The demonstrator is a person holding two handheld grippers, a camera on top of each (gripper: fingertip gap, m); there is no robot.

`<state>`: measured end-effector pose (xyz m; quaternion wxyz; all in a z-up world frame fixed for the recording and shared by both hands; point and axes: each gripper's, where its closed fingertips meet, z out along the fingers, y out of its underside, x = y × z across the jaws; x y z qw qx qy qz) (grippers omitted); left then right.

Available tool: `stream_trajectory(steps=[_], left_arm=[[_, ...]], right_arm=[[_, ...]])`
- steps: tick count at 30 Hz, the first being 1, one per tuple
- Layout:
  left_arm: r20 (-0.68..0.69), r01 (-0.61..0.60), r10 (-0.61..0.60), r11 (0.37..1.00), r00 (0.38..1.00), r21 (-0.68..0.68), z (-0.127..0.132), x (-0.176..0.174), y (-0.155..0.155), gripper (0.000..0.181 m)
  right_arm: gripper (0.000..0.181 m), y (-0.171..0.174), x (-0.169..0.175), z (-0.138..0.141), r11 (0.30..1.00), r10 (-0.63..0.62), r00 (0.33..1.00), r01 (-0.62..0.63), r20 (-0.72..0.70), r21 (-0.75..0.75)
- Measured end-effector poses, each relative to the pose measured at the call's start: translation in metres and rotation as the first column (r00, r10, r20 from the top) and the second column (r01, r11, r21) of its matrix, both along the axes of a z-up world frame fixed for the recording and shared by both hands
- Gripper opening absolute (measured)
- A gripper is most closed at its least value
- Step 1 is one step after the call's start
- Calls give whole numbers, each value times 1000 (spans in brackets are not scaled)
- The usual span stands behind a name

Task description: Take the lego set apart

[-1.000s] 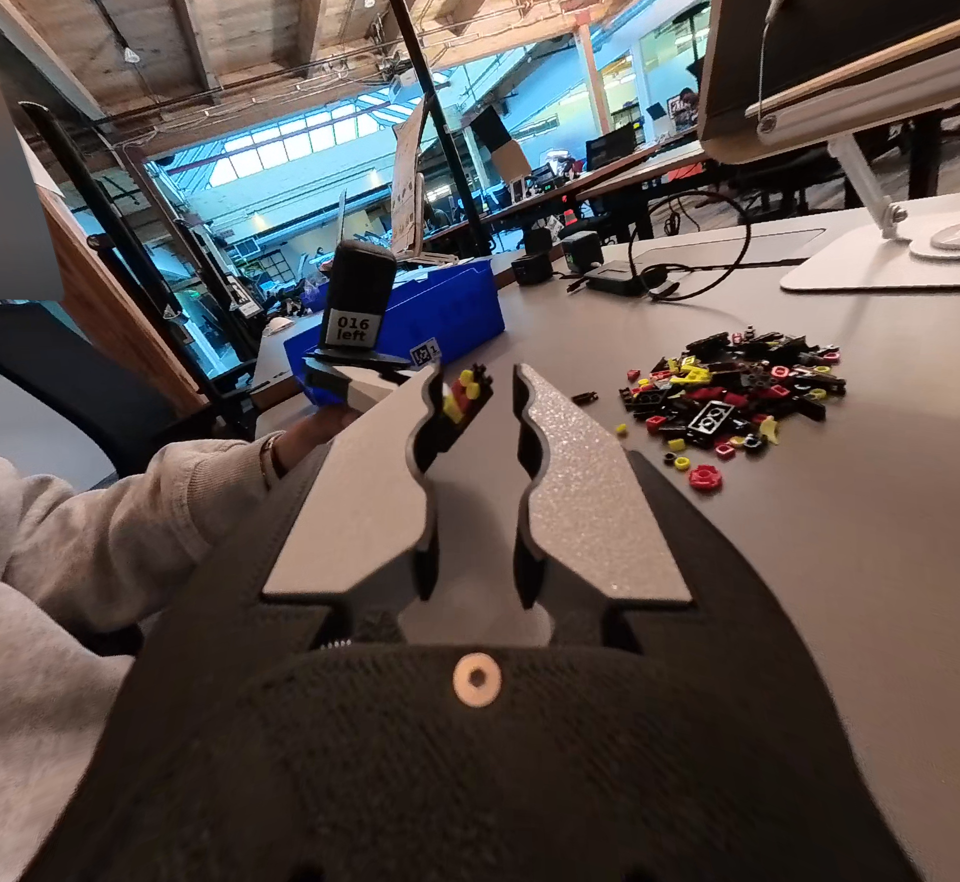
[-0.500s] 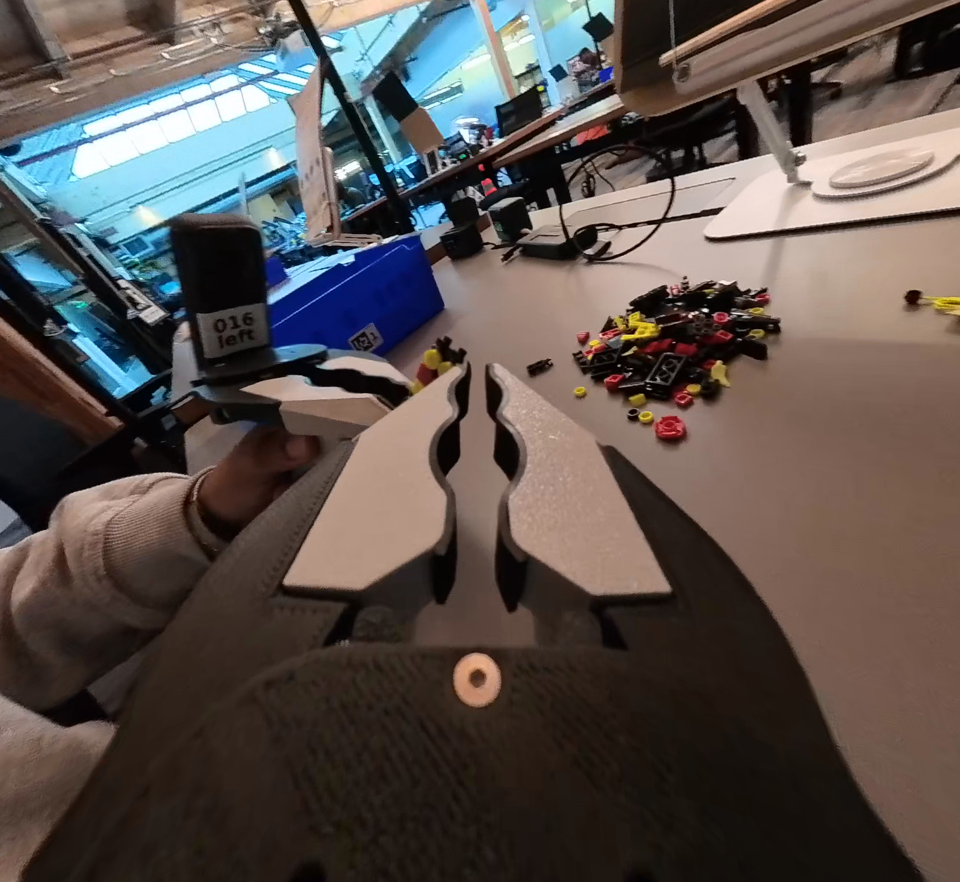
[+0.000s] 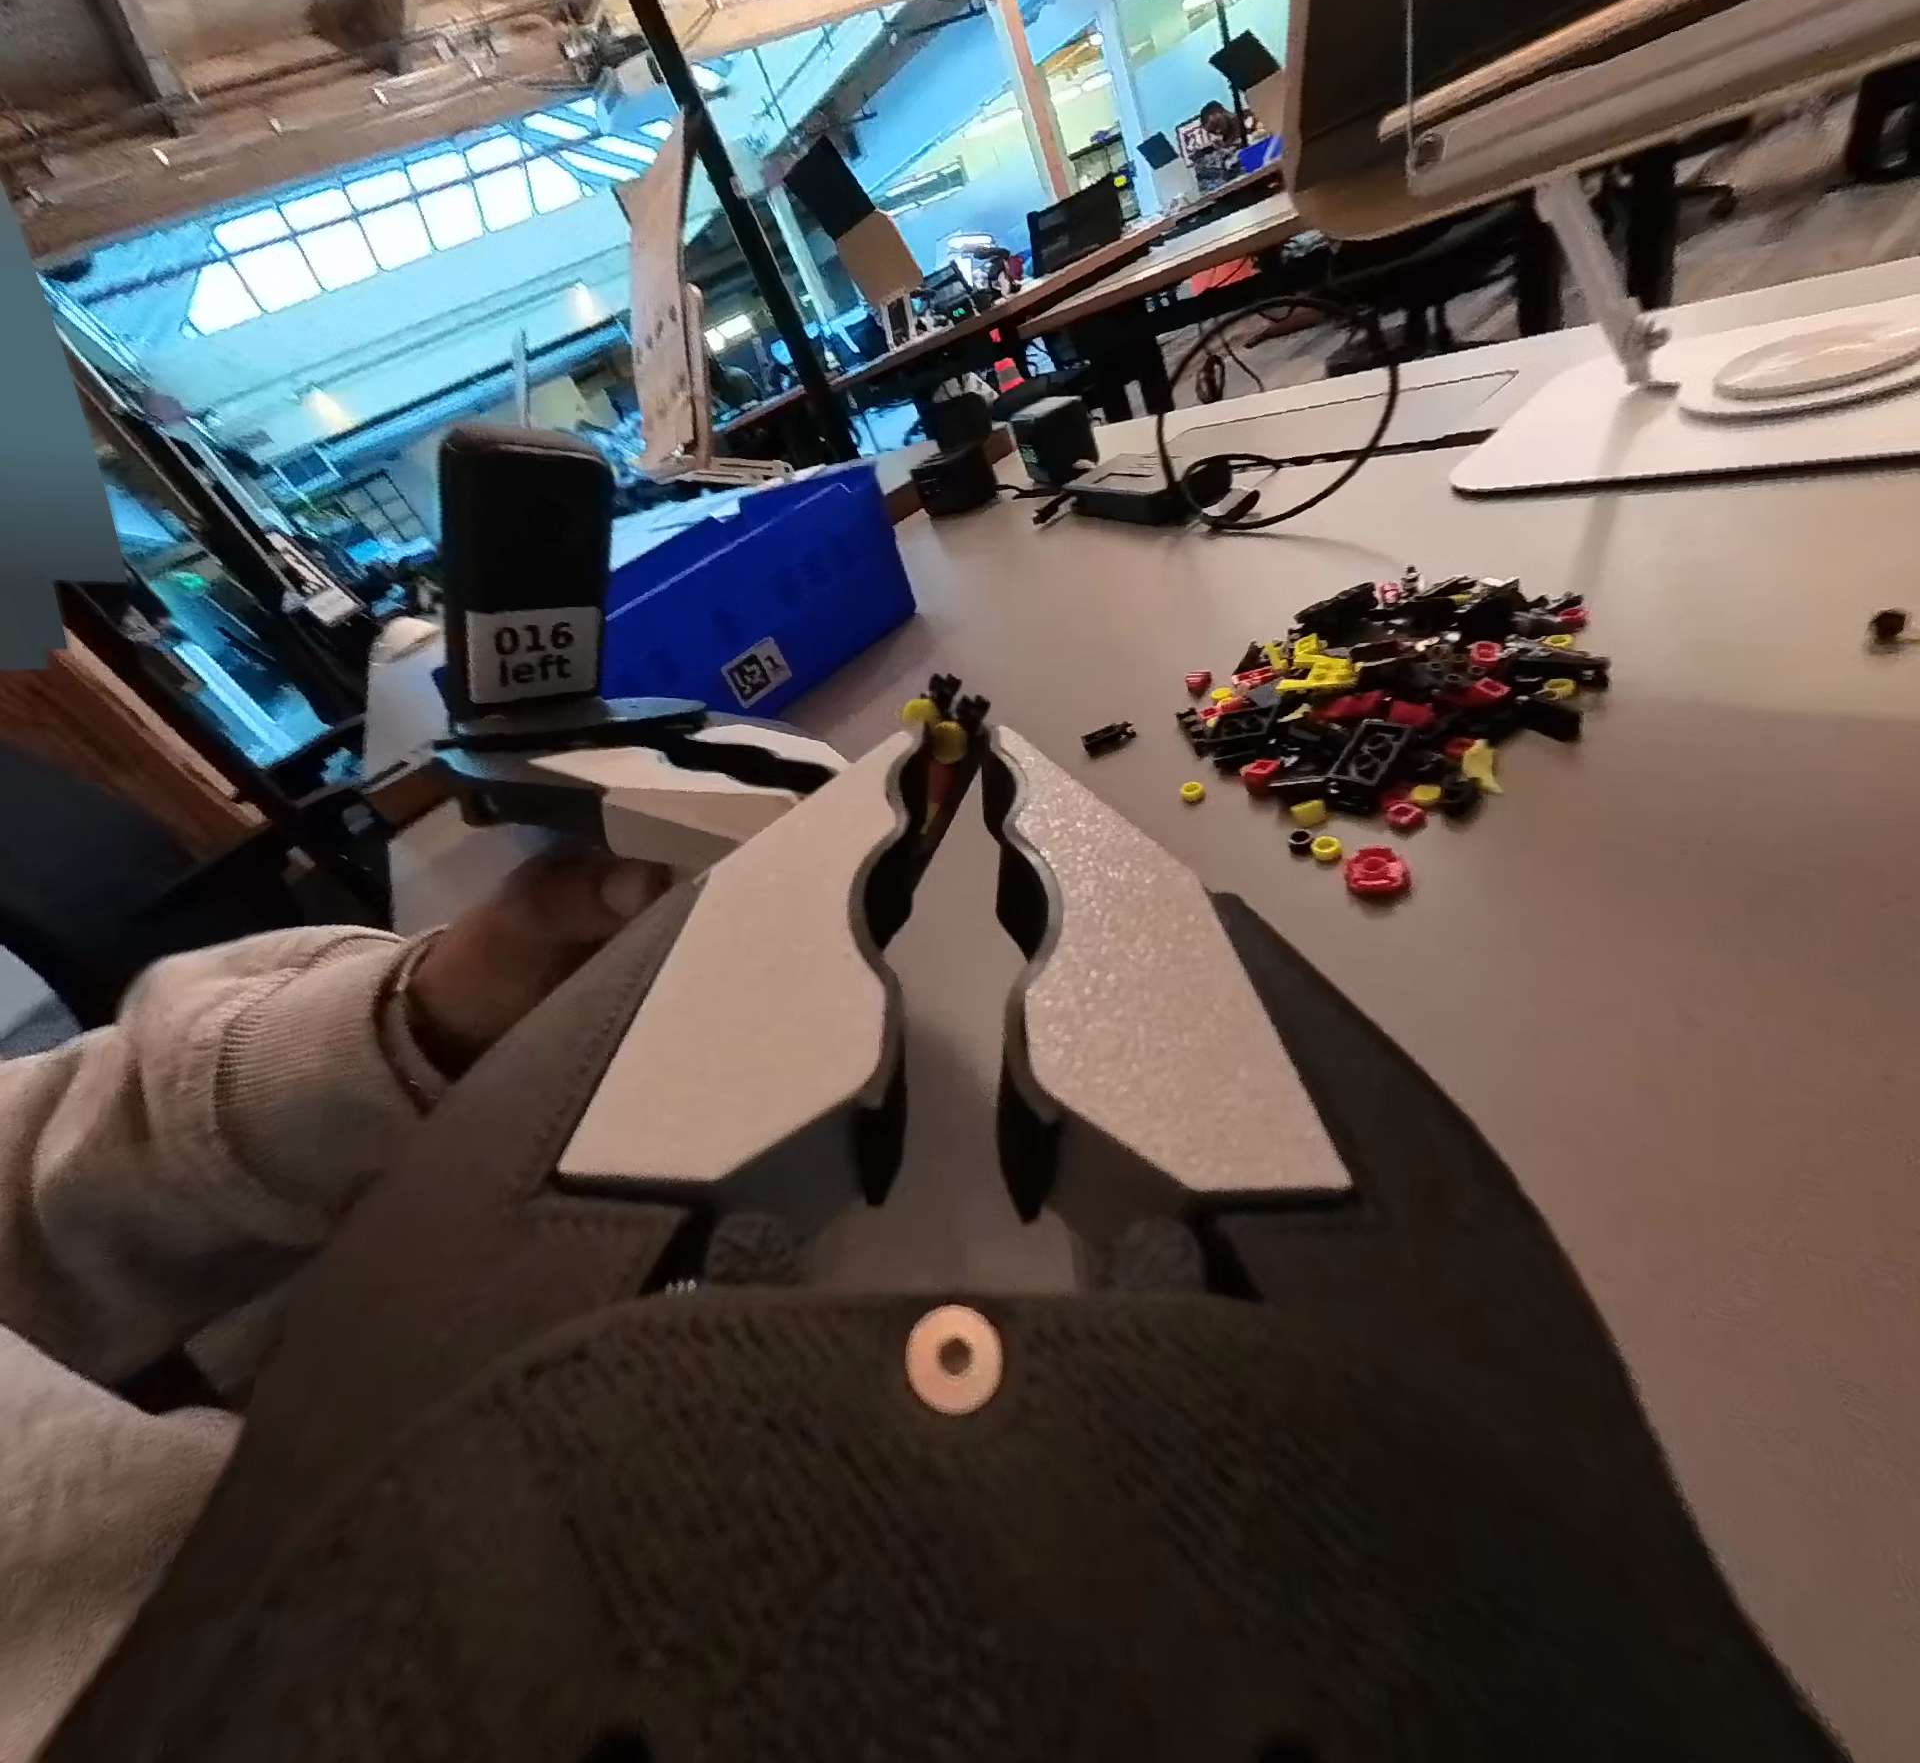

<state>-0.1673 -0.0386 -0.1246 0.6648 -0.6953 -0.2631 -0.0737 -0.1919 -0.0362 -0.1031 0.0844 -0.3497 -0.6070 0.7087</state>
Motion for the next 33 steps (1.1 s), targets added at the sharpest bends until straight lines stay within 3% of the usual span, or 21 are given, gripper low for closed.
stream_trajectory(steps=[6, 13, 20, 25, 29, 33], left_arm=[[1, 53, -53, 999, 999, 11, 1, 7, 4, 14], [46, 32, -35, 998, 998, 61, 3, 2, -1, 11], [190, 22, -55, 985, 980, 170, 4, -5, -5, 10], [183, 35, -65, 986, 981, 166, 4, -4, -4, 10], [210, 76, -112, 982, 971, 173, 2, 0, -2, 10], [319, 236, -280, 957, 905, 169, -7, 18, 5, 10]], right_arm=[[4, -6, 7, -2, 988, 20, 992, -1, -121, 157], [3, -16, 14, -6, 978, 86, 989, -60, -121, 198], [0, 3, 5, 7, 991, -32, 982, 55, -186, 122], [15, -3, 7, 0, 979, 36, 980, 5, -197, 202], [10, -3, 13, -6, 914, 88, 913, 84, -398, 396], [7, -7, 25, -7, 888, 172, 845, 89, -507, 450]])
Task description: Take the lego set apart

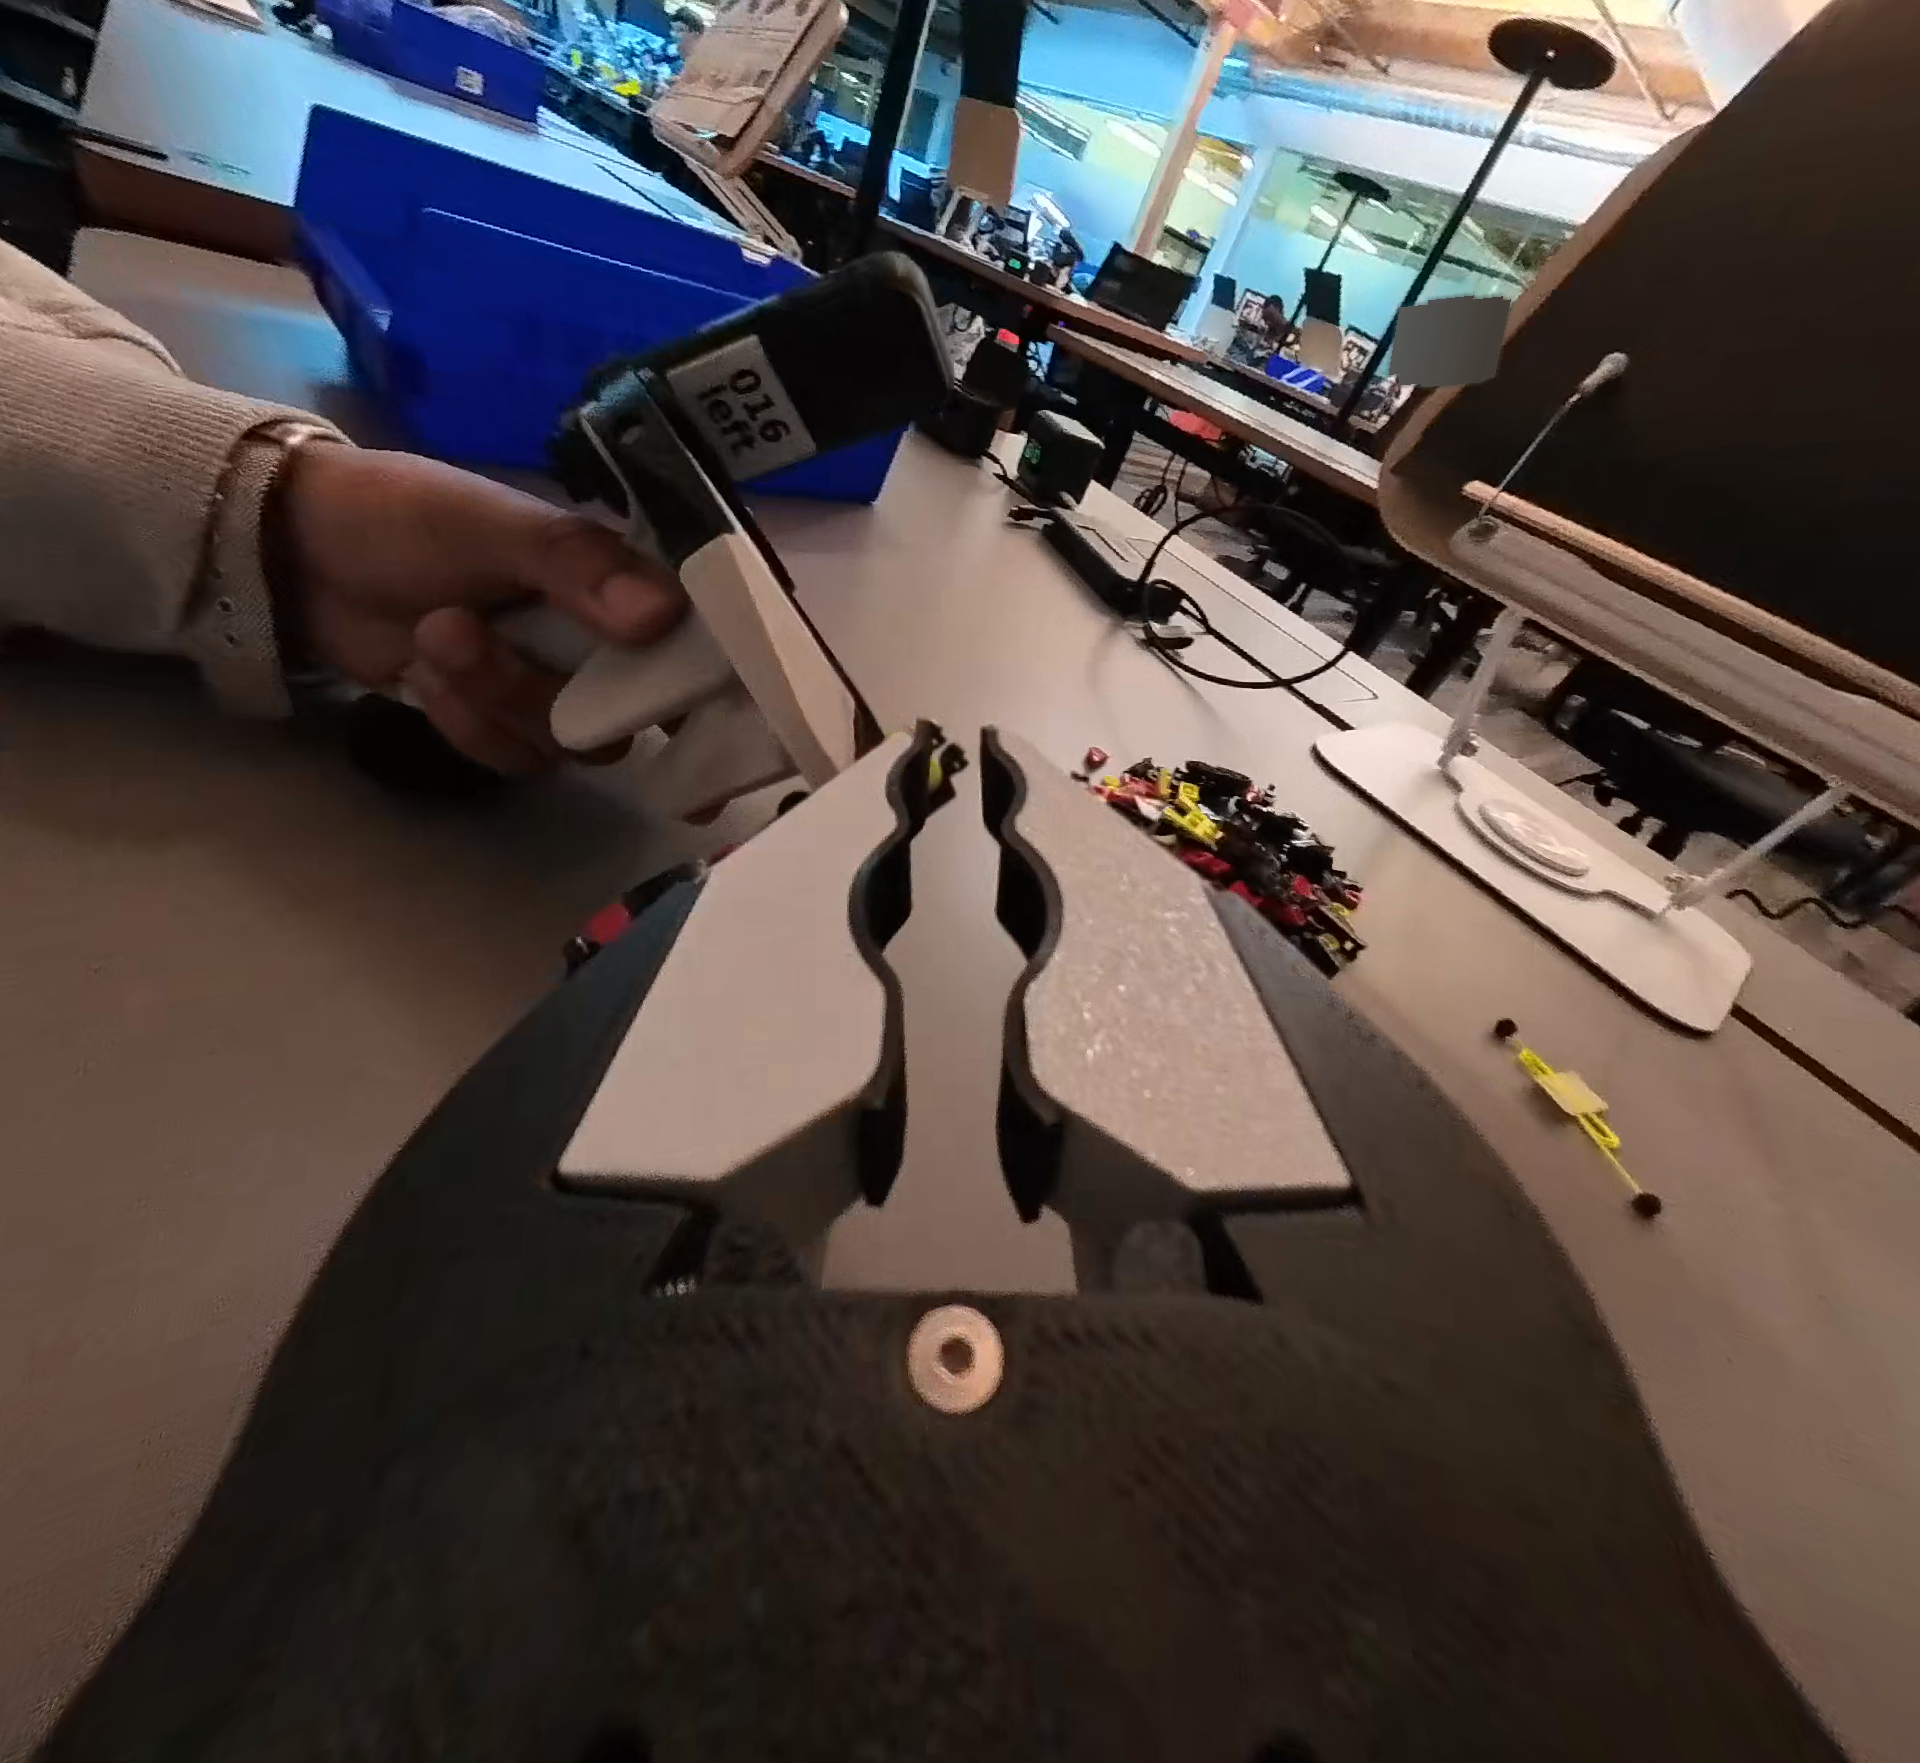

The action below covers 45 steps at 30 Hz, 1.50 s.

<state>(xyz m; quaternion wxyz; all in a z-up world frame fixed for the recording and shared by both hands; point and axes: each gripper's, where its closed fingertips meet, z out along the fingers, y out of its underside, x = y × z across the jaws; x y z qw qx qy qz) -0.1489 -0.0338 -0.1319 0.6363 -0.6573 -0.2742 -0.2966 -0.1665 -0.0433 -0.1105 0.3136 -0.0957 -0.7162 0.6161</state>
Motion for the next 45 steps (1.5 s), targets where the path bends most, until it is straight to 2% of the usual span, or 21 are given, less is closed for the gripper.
stream_trajectory(steps=[9, 14, 17, 19, 23, 27, 29, 35, 42, 45], left_arm=[[-32, -28, 27, 999, 999, -20, -1, -2, 0, 10], [-89, -156, 153, 987, 984, -29, 0, -16, -3, 10], [-144, -242, 234, 969, 962, -45, 1, -25, -6, 11], [-239, -332, 308, 941, 921, -67, 3, -31, -9, 12], [-510, -491, 375, 864, 774, -110, 10, -34, -9, 13], [-781, -630, 317, 767, 539, -124, 12, -34, -10, 16], [-841, -675, 291, 729, 456, -114, 12, -35, -11, 17], [-855, -652, 269, 752, 444, -102, 13, -31, -9, 17], [-902, -630, 212, 772, 376, -82, 13, -21, 1, 17], [-923, -651, 186, 755, 338, -86, 11, -22, 1, 16]], right_arm=[[7, 2, 3, 0, 995, 88, 988, -80, 130, -64], [8, 7, -14, -5, 997, -16, 976, 31, 216, -67], [9, 6, -17, -7, 994, -32, 959, 60, 281, -92], [11, 5, -19, -6, 989, -34, 944, 79, 329, -126], [22, -1, -19, -1, 959, 7, 897, 119, 442, -256], [21, -1, -18, 5, 938, -4, 895, 158, 445, -309], [18, -1, -17, 6, 941, -18, 906, 158, 423, -298], [23, -3, -12, 12, 931, 64, 890, 109, 451, -347], [18, -5, -10, 10, 927, 103, 874, 88, 475, -364], [13, -4, -10, 10, 931, 94, 880, 87, 466, -354]])
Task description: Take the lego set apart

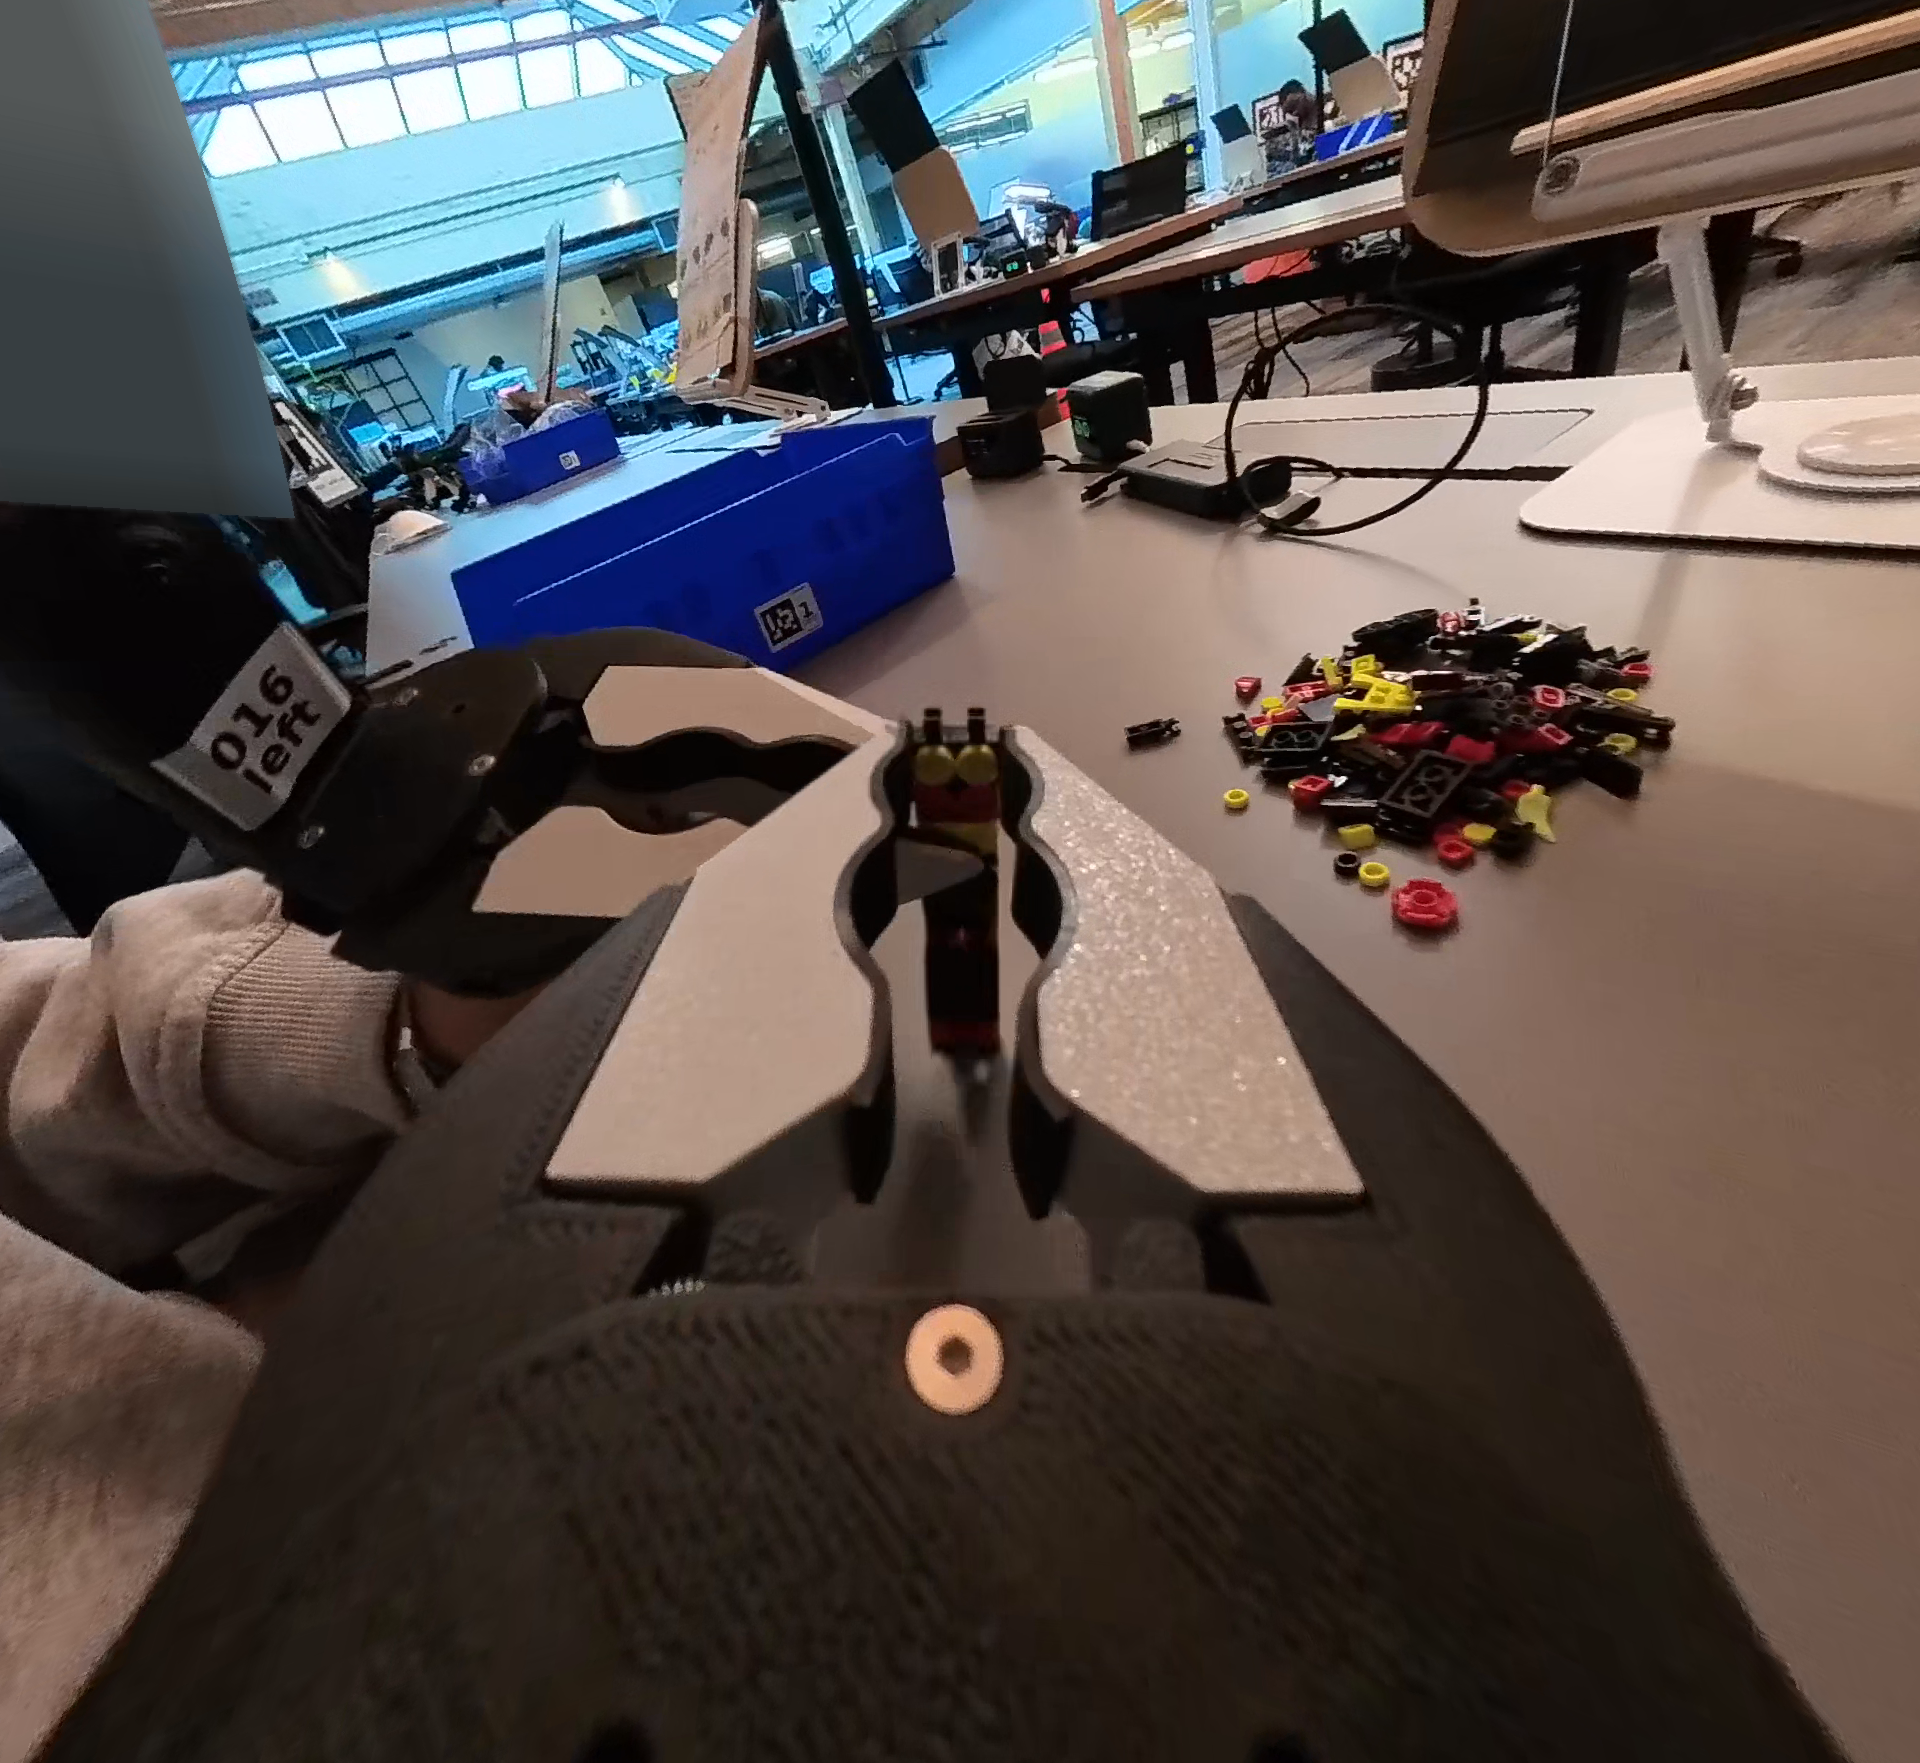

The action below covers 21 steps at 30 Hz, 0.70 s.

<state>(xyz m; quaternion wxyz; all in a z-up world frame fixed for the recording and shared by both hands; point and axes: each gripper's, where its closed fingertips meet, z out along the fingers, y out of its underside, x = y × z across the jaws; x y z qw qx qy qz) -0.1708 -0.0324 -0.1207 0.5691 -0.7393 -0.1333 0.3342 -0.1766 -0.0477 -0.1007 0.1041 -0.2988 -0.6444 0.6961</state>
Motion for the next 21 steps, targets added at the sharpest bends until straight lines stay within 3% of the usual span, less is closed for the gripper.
stream_trajectory(steps=[21], left_arm=[[51, -17, 14, 998, 999, 67, 5, -6, -7, 11]], right_arm=[[18, 0, -1, 0, 999, 10, 1000, -10, 14, -33]])
